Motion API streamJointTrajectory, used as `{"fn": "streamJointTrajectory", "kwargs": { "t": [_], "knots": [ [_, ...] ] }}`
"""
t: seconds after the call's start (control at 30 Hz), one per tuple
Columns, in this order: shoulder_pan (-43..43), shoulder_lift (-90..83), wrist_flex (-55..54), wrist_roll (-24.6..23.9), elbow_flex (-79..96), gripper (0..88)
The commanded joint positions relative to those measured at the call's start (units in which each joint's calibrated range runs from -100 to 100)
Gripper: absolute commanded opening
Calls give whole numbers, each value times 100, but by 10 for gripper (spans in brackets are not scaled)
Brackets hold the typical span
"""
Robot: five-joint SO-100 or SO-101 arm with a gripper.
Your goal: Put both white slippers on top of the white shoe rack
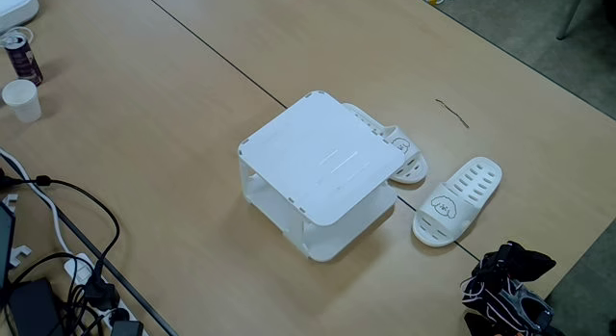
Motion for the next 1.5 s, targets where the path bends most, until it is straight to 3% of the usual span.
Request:
{"fn": "streamJointTrajectory", "kwargs": {
  "t": [0.0, 1.37, 1.47],
  "knots": [
    [-57, 35, -26, 42, 36, 8],
    [-57, 77, -17, 42, 36, 8],
    [-57, 102, 492, 42, 36, 8]
  ]
}}
